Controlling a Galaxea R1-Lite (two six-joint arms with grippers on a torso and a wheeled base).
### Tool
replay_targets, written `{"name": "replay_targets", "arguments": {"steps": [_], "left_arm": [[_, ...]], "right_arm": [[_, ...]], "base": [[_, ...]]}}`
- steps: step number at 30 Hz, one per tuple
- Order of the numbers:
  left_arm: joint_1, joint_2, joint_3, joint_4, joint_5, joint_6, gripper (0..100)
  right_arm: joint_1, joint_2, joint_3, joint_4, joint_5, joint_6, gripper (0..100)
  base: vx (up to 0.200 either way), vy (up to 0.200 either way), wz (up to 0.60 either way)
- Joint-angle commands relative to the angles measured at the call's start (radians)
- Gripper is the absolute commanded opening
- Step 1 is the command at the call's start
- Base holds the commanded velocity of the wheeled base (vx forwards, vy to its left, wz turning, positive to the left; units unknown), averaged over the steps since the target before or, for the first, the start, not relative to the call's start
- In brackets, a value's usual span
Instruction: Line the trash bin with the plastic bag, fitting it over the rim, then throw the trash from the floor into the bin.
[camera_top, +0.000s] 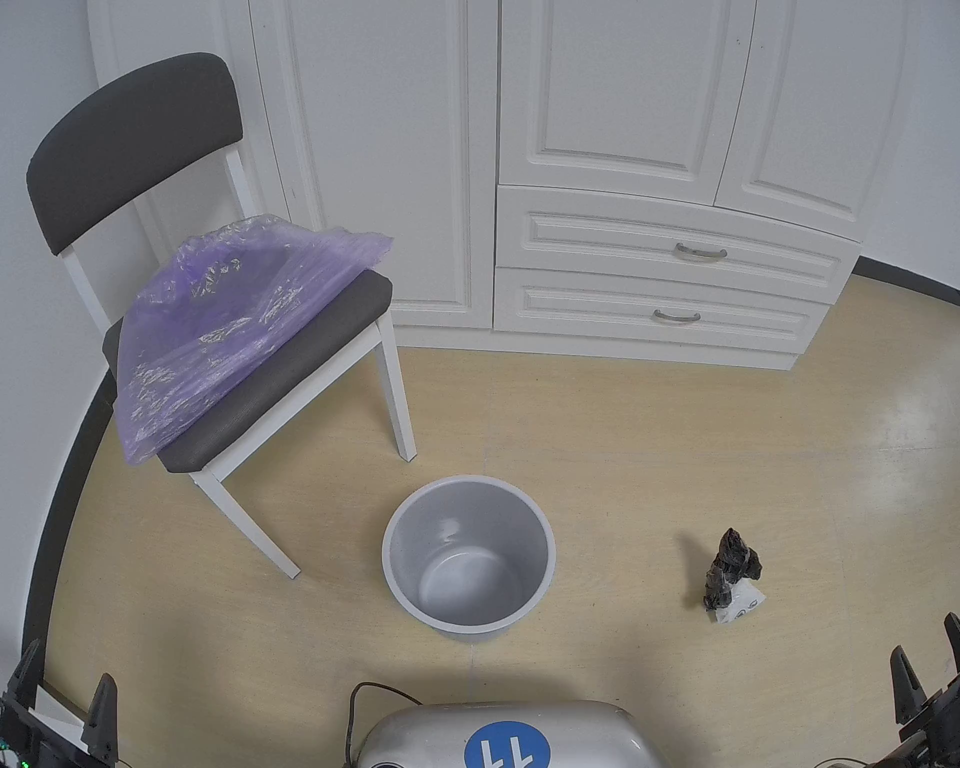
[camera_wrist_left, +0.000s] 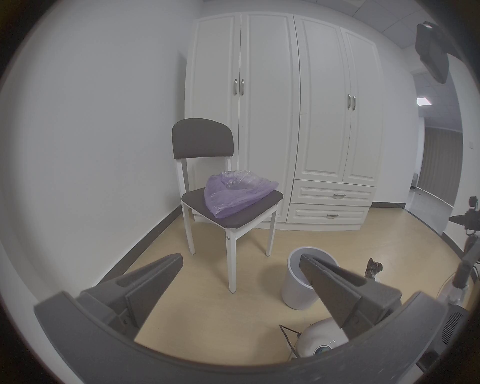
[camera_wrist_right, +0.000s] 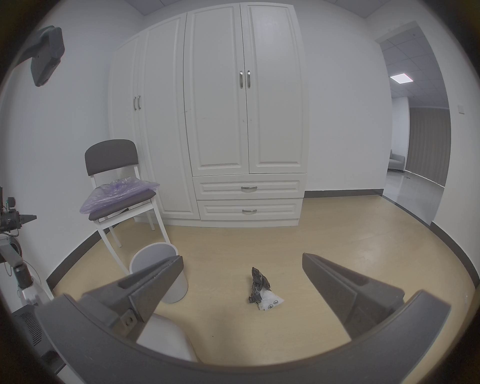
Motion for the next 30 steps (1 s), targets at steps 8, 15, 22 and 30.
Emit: {"name": "replay_targets", "arguments": {"steps": [8,15,22,30], "left_arm": [[0.000,-0.016,0.018,0.000,-0.001,0.017,100],[0.000,-0.016,0.018,0.000,0.001,0.018,100],[0.000,-0.016,0.018,0.000,0.005,0.000,100],[0.002,-0.016,0.018,0.000,-0.051,0.095,100]], "right_arm": [[-0.001,-0.015,0.018,0.001,0.000,-0.002,100],[0.000,-0.015,0.018,0.001,0.000,-0.002,100],[-0.001,-0.015,0.018,0.001,0.002,-0.002,100],[-0.004,-0.015,0.018,0.002,0.034,-0.089,100]], "base": [[0.000,0.000,0.00],[0.000,0.000,0.00],[0.000,0.000,0.00],[0.000,0.000,0.00]]}}
